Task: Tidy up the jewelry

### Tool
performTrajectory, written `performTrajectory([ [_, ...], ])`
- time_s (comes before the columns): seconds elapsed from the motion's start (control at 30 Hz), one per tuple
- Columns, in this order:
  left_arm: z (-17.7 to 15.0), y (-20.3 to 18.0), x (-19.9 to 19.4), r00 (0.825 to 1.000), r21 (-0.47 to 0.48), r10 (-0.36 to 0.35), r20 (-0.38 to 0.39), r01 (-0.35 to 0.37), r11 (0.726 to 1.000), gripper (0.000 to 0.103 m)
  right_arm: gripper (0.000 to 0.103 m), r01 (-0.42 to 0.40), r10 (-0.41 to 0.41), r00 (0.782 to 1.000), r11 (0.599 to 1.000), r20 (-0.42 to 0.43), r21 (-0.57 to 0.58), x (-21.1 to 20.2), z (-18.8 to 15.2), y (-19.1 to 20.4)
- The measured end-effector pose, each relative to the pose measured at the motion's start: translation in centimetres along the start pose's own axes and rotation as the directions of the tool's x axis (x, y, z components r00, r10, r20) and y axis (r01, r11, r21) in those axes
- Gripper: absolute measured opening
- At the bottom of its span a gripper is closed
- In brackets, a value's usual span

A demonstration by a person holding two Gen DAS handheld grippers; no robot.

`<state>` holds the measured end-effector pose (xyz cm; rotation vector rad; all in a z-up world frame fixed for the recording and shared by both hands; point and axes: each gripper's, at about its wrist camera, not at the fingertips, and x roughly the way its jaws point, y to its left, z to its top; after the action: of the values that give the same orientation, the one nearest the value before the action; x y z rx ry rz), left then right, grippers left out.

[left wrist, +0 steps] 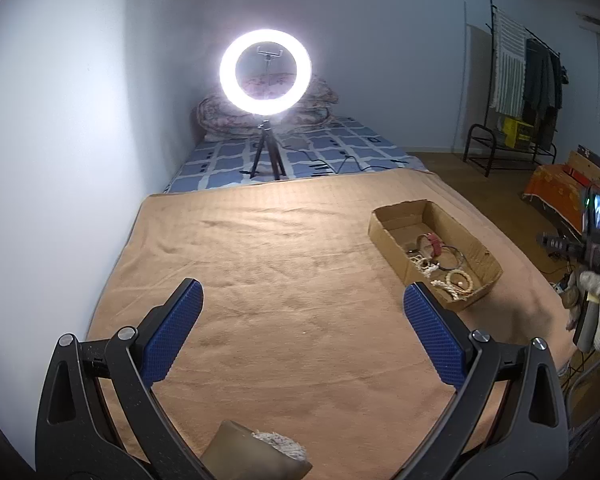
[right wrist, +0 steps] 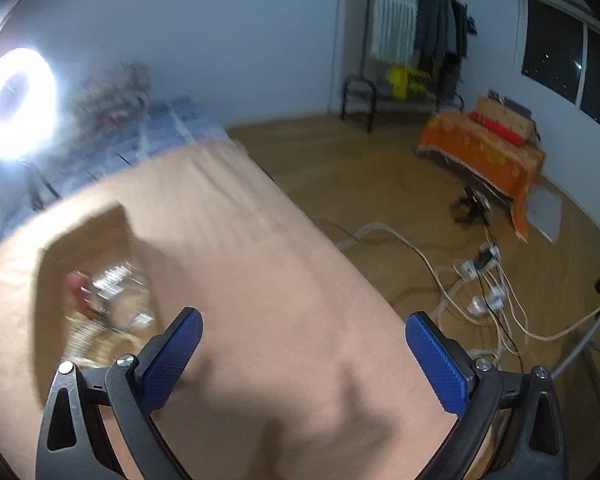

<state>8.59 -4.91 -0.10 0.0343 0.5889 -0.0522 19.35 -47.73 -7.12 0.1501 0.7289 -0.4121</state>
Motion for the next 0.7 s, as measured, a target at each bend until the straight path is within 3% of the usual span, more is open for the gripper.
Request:
performTrajectory([
  [0.27,0.0,-2.0,-0.5,1.0,0.024,-0.023,0.003,0.023,0.999,0.102,0.103,-0.154,0.167,0.978,0.983,0.126,-0.103,-8.1,-0.8,6.1],
  [0.47,-0.1,-3.1,-0.4,0.999,0.038,-0.032,-0.003,0.032,0.999,0.102,0.103,-0.152,0.206,0.954,0.959,0.219,-0.239,-12.1,-2.1,9.9],
  [0.7,-0.2,-4.3,-0.5,0.999,0.059,-0.054,-0.007,0.055,0.997,0.102,0.103,-0.195,0.257,0.946,0.938,0.198,-0.285,-13.5,-3.5,12.5],
])
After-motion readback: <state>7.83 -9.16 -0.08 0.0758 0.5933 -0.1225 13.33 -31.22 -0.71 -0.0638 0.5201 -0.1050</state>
